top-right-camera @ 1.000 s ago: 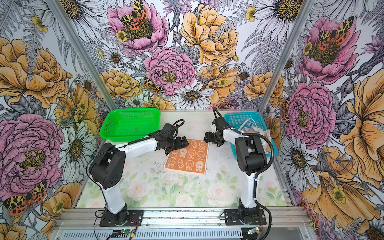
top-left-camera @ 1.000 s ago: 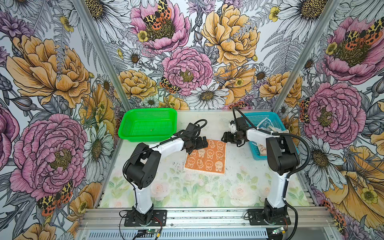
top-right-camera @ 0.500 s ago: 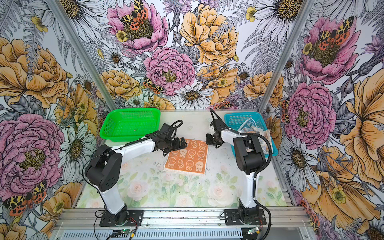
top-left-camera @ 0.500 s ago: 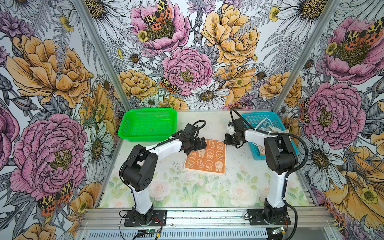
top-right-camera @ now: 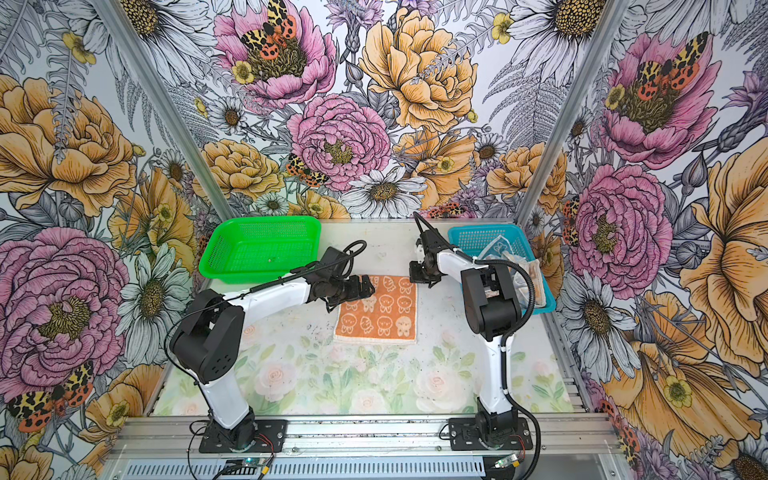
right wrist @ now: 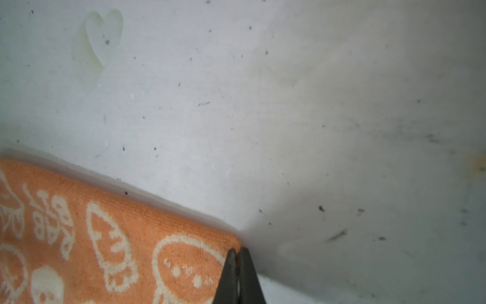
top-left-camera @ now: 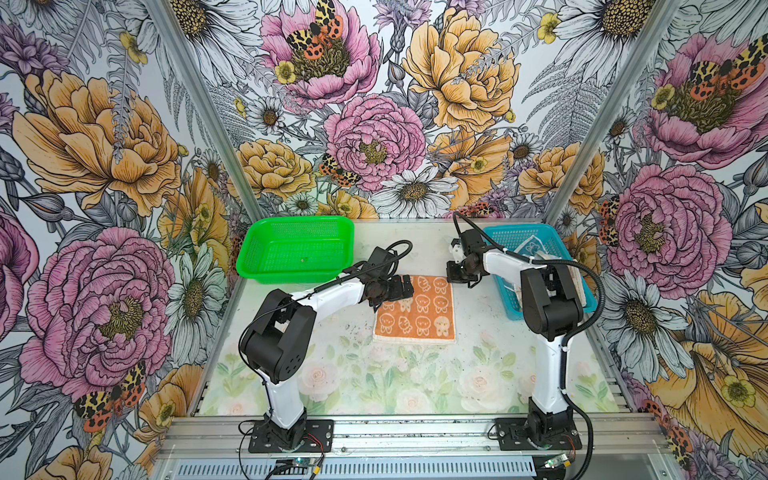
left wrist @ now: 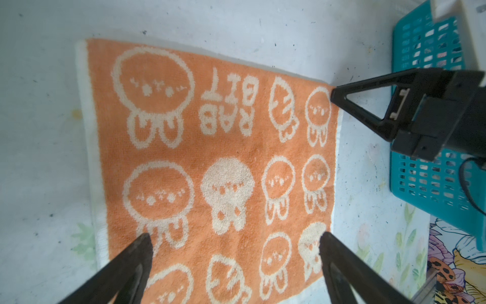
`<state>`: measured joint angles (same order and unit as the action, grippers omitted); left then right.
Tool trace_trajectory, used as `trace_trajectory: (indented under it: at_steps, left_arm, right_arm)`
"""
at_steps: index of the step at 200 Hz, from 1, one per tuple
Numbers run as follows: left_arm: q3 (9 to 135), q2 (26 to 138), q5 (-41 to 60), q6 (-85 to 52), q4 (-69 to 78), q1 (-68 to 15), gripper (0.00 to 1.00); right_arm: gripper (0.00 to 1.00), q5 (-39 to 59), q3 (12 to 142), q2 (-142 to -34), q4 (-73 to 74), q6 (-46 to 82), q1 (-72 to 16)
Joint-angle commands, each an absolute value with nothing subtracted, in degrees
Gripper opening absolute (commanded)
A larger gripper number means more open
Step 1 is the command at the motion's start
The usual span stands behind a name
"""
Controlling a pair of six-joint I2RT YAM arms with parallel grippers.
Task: Fold and stack the towels
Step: 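Grasp the towel's far edge with both grippers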
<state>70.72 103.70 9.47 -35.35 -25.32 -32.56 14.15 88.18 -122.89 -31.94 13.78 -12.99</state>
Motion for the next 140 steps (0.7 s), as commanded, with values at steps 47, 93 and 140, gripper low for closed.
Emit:
trace_trajectory:
  at_steps: [47, 93, 140]
  left_arm:
    - [86.9, 116.6, 10.4, -32.3, -26.7, -29.3, 0.99]
    - [93.7, 123.1, 10.6, -31.7, -25.9, -29.1, 0.99]
    - [95.6, 127.3, 8.8, -31.0, -25.6, -28.1, 0.99]
  right_arm:
    - [0.00, 13.3, 94.9, -125.7, -38.3, 9.5, -11.9]
    - [0.00, 13.8, 94.0, -125.7, -38.3, 9.3, -12.4]
    - [0.00, 13.7, 92.9, -125.2, -38.3, 8.4, -12.4]
